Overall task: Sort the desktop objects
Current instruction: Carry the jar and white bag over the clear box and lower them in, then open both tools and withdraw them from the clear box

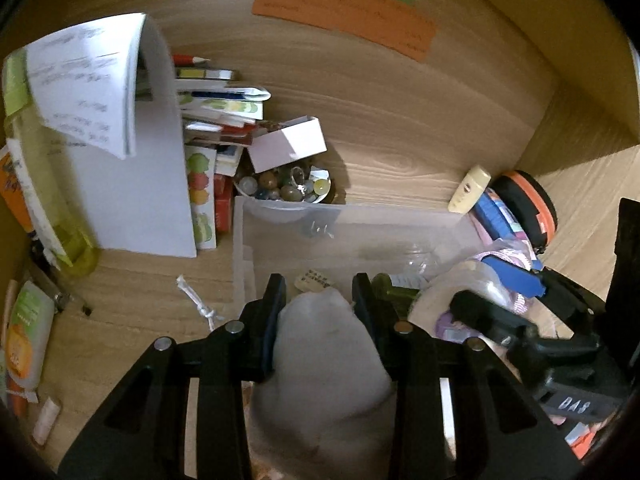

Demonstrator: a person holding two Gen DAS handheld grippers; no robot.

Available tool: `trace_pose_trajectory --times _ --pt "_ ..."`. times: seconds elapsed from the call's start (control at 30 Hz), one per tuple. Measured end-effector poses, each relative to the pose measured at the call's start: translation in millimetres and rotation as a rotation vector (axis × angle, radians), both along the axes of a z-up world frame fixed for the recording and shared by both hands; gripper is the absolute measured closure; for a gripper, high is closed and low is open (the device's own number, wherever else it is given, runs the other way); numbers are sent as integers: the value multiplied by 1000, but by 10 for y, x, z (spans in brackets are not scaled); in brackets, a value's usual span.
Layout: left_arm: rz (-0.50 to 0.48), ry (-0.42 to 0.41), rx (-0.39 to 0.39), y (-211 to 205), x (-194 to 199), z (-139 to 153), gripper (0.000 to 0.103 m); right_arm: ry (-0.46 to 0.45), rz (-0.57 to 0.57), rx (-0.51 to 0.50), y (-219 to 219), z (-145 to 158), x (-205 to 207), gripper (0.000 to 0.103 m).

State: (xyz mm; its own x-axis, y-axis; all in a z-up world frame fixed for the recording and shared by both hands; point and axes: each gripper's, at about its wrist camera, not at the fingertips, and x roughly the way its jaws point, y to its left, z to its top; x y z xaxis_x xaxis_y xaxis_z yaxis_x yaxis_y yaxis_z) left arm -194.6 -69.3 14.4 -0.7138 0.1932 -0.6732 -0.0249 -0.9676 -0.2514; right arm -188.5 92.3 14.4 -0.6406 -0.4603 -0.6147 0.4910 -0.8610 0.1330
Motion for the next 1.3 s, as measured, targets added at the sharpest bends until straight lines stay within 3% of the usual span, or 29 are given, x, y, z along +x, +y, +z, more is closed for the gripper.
trace_pose_trajectory --times 0.27,0.4,0.53,0.67,0.73,0.8,1.07,1.3 --pt "-11 -27 -33 183 -261 -107 69 -11 -10 34 -13 -126 -80 41" --pt "-13 -27 -63 254 -279 -143 69 15 -17 80 -56 -167 -47 40" --pt "-12 -19 -42 213 -244 -95 69 36 -26 140 -121 -210 -16 40" --pt "-24 0 -51 229 -198 -26 69 38 -9 145 -132 -217 6 38" --pt "-27 3 -62 250 -200 -1 63 39 10 143 -145 -209 28 37" --pt "-22 11 -72 267 -220 22 48 42 14 152 -152 -204 56 37" --pt "-16 58 -96 294 -230 199 46 130 16 46 80 127 292 37" --pt "-7 87 -120 248 -8 256 40 147 4 77 74 141 371 37"
